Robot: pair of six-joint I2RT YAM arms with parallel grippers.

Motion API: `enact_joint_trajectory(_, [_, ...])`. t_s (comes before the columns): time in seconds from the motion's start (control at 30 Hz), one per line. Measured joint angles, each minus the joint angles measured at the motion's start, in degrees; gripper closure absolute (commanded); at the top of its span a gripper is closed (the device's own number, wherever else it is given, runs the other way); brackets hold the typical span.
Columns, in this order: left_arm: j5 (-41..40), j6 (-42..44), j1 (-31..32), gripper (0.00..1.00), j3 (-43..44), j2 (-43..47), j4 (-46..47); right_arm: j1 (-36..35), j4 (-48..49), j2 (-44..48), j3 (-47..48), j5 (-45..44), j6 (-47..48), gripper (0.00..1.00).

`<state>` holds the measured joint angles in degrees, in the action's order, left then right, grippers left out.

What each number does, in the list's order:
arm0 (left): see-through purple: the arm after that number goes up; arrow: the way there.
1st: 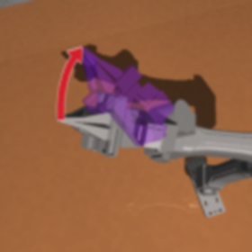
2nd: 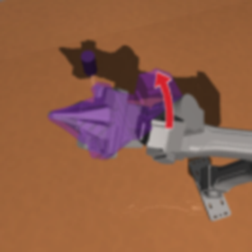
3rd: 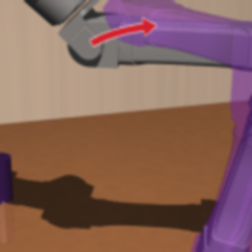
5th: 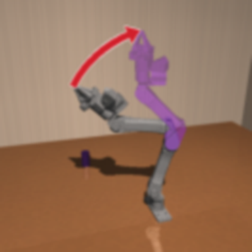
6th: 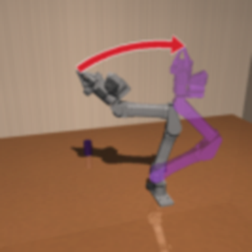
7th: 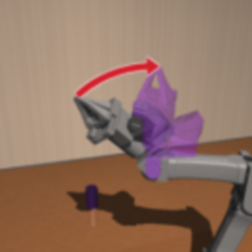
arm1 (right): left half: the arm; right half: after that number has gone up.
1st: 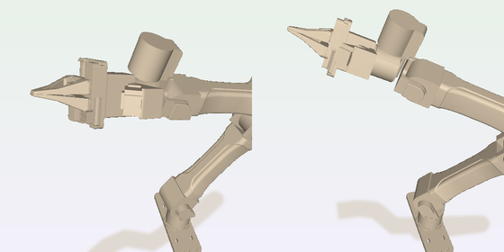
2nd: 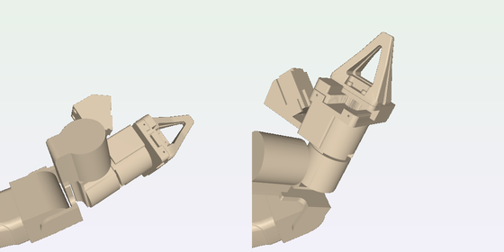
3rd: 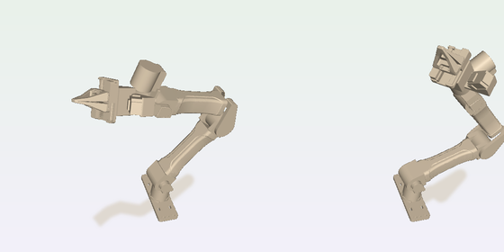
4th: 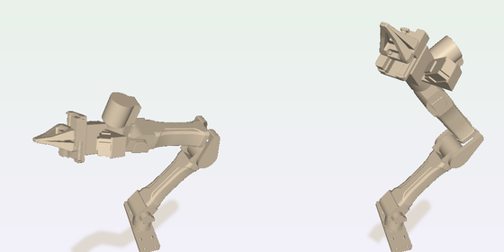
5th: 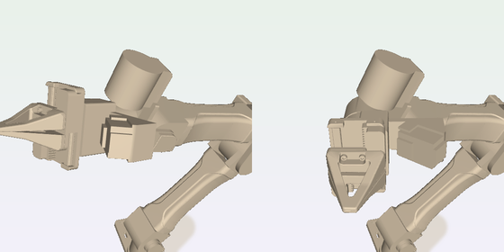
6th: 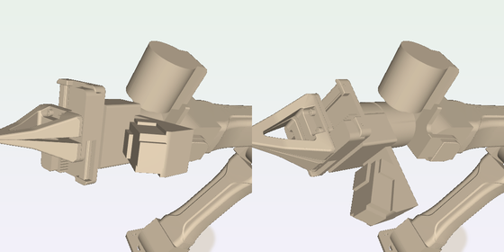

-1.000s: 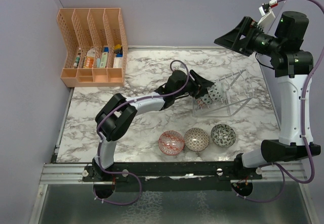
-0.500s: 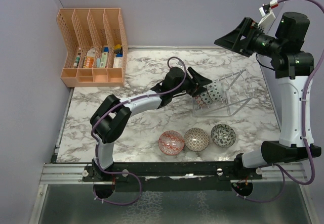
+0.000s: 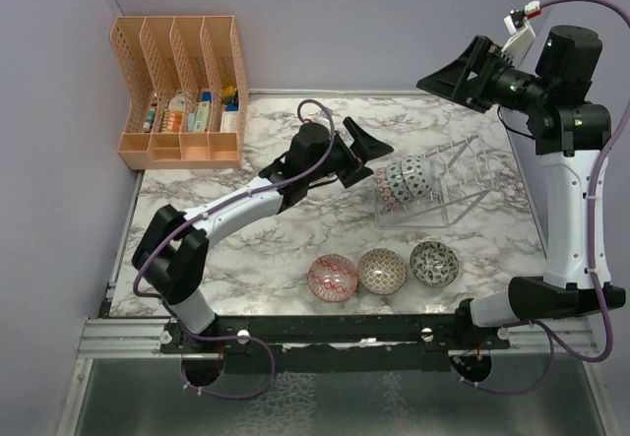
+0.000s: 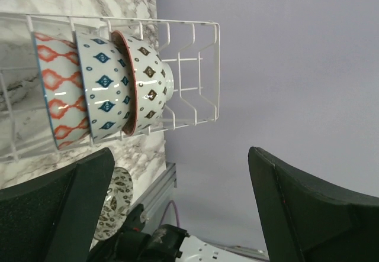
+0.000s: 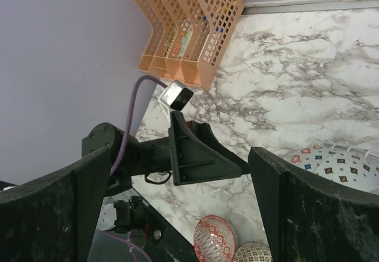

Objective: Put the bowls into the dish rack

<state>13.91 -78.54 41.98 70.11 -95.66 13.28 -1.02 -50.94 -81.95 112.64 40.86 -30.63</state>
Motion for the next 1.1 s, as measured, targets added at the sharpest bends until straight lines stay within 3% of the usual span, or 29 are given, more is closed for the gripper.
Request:
enact_joint_trajectory(0.2, [0.2,5.97,-1.42,0.01,-3.85,8.81,-6.25,0.0,0.0,0.31,-0.9,0.0,0.0,0.01])
enact_joint_trajectory(0.37, [2.01,13.27,-2.1,0.1,-6.08,15.17,-13.6,0.0,-0.02,0.66,-2.1,-0.02,0.0,0.01])
enact_joint_trajectory(0.4, [2.54,15.54,-2.1,0.11,-6.27,16.2,-16.31,-0.02,-0.02,0.76,-2.36,-0.02,0.0,0.01])
enact_joint_trajectory(0.43, [3.65,22.05,-1.7,0.16,-6.84,18.43,-24.7,0.0,-0.07,1.27,-2.93,-0.02,0.0,0.01])
enact_joint_trajectory(0.53, [3.17,26.77,-0.39,0.17,-6.99,19.41,-30.58,0.0,-0.02,1.88,-3.8,-0.07,0.07,0.01])
enact_joint_trajectory(0.63, [2.29,32.15,4.63,0.19,-7.13,21.55,-39.56,0.0,-0.37,3.08,-5.68,-0.09,0.31,0.01])
enact_joint_trajectory(0.8, [-3.04,38.23,18.27,0.24,-5.75,21.92,-49.03,0.0,-0.98,4.42,-7.76,-0.68,0.52,0.01])
enact_joint_trajectory(0.9, [-6.97,39.98,24.52,0.28,-6.12,21.55,-50.31,0.0,-1.73,4.7,-8.33,-1.16,0.55,0.01])
enact_joint_trajectory(1.1, [-15.61,41.51,31.15,0.31,-12.07,19.89,-47.91,0.0,-2.29,5.62,-10.12,-1.99,0.92,0.01])
